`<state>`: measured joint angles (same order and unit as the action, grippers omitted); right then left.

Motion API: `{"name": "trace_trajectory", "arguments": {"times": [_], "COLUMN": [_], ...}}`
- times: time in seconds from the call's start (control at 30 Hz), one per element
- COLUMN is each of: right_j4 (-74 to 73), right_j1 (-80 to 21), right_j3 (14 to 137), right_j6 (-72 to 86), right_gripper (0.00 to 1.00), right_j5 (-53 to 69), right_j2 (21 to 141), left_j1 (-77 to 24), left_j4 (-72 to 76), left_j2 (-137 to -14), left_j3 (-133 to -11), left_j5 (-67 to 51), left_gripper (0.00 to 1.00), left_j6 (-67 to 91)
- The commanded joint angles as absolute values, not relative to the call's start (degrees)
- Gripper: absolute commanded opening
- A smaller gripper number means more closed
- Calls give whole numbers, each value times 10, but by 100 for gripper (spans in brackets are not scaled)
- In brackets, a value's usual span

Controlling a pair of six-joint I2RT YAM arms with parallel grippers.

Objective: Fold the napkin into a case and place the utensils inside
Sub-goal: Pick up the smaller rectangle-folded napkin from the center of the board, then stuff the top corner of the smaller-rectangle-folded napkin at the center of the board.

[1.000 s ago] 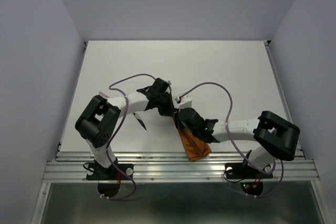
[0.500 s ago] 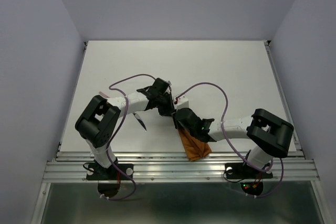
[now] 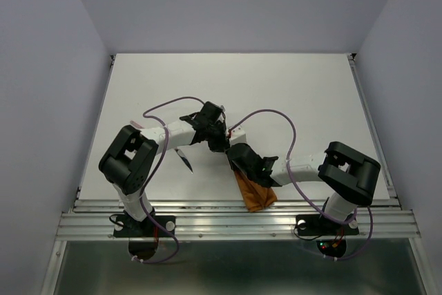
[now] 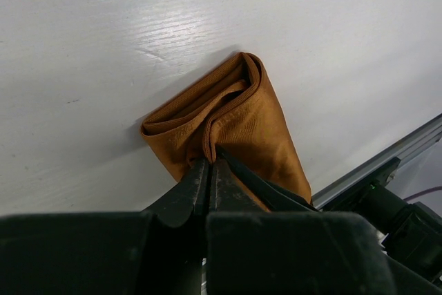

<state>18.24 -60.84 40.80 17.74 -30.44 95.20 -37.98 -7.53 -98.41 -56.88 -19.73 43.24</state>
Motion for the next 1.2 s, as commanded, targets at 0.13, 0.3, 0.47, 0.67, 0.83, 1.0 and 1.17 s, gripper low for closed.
{"name": "trace_trajectory", "arguments": {"times": [0.13,0.3,0.47,0.67,0.83,1.0,1.17], "right_j4": [206,206,206,214,228,243,250], "right_j1": [-610,-610,-610,-599,-582,-570,-557], "right_j3": [425,418,402,375,353,335,323], "right_j6": [196,214,244,298,333,360,377], "right_gripper": [22,10,1,1,1,1,1], "right_j5": [-333,-336,-328,-297,-266,-244,-225], "right_j2": [938,926,906,886,868,857,849], "left_j1": [-381,-381,-381,-381,-381,-380,-381], "left_j4": [-80,-75,-63,-51,-48,-40,-8], "left_j2": [-954,-950,-933,-901,-881,-849,-811], "left_j3": [-588,-584,-577,-569,-557,-540,-499], "left_j5": [-208,-209,-209,-199,-190,-175,-158], "left_gripper": [0,0,11,61,63,50,30], "left_j6": [431,431,426,418,413,404,381]}}
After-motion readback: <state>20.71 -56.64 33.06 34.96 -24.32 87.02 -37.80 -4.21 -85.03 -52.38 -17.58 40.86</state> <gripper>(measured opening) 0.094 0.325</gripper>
